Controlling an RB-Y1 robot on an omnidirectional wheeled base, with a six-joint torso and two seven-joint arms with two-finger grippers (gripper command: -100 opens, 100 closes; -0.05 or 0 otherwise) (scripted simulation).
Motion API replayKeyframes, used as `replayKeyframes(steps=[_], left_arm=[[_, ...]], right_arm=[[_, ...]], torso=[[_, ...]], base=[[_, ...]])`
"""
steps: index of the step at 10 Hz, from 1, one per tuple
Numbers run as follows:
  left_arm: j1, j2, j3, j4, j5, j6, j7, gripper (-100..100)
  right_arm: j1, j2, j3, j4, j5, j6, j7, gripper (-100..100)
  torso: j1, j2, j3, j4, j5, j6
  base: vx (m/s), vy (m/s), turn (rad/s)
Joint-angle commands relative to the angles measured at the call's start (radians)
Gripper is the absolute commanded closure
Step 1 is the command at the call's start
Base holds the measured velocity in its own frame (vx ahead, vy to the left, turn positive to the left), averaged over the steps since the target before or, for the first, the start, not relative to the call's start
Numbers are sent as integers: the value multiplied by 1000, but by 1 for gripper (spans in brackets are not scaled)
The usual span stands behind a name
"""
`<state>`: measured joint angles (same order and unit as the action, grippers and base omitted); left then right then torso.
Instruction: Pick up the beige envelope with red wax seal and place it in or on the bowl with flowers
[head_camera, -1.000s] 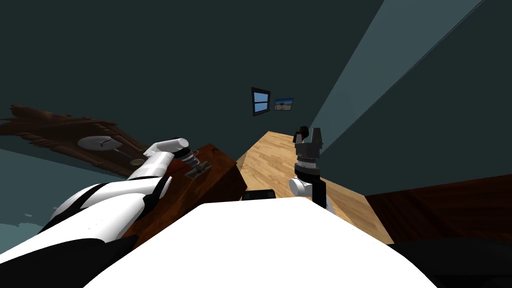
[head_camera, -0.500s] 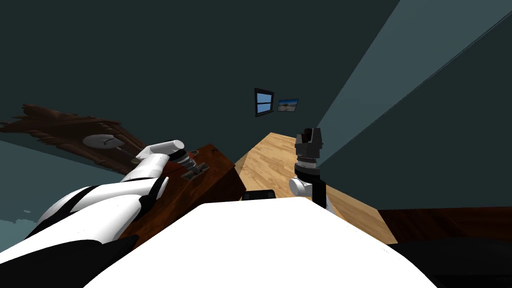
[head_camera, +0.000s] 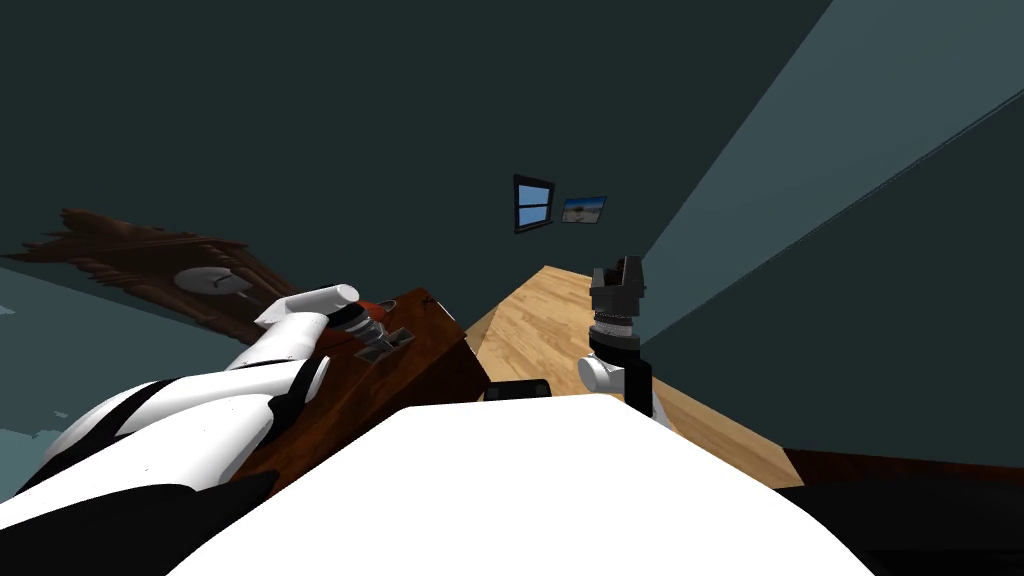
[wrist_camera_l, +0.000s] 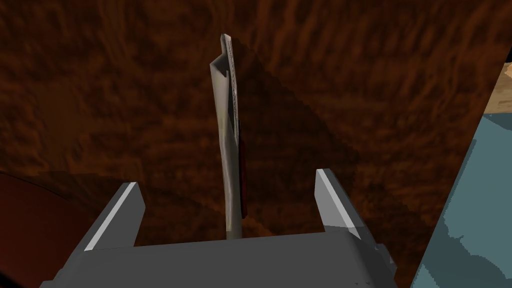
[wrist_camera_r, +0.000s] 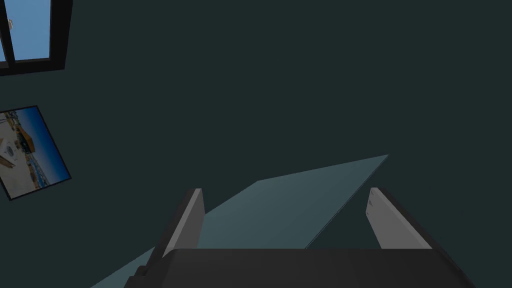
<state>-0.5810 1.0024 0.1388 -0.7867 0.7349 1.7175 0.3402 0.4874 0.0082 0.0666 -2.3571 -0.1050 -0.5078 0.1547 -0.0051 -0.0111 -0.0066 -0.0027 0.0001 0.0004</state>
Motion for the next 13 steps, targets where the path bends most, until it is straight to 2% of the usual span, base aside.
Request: replayKeyframes(steps=[1,4,5,7,8,9,10,13], left_arm=[[-12,4,1,31,-7,-12,-39,-100],[-2,20,27,84,-17,-40,-121,-100],[-2,20,27,84,-17,-40,-133,-100],[7,36,53,136,-27,-67,-208,-100],[7,36,53,136,-27,-67,-228,-100],[-1,37,48,142,-28,-66,-215,-100],[-2,37,48,145,-28,-68,-221,100],[-2,37,48,144,-28,-67,-221,100]], right_arm=[[0,0,0,0,0,0,0,0],[0,0,0,0,0,0,0,0],[0,0,0,0,0,0,0,0],[0,0,0,0,0,0,0,0],[0,0,0,0,0,0,0,0],[0,0,0,0,0,0,0,0],[0,0,0,0,0,0,0,0],[0,0,0,0,0,0,0,0]], torso=[[0,0,0,0,0,0],[1,0,0,0,0,1],[1,0,0,0,0,0],[0,0,0,0,0,0],[-3,-1,-1,0,-1,0],[-1,0,0,0,-1,1],[2,2,1,0,0,1],[6,4,2,1,1,1]], base=[[63,-72,77],[76,-70,96],[69,-65,72],[91,-112,141],[76,-104,91],[24,-35,6],[6,-8,-1],[0,0,0]])
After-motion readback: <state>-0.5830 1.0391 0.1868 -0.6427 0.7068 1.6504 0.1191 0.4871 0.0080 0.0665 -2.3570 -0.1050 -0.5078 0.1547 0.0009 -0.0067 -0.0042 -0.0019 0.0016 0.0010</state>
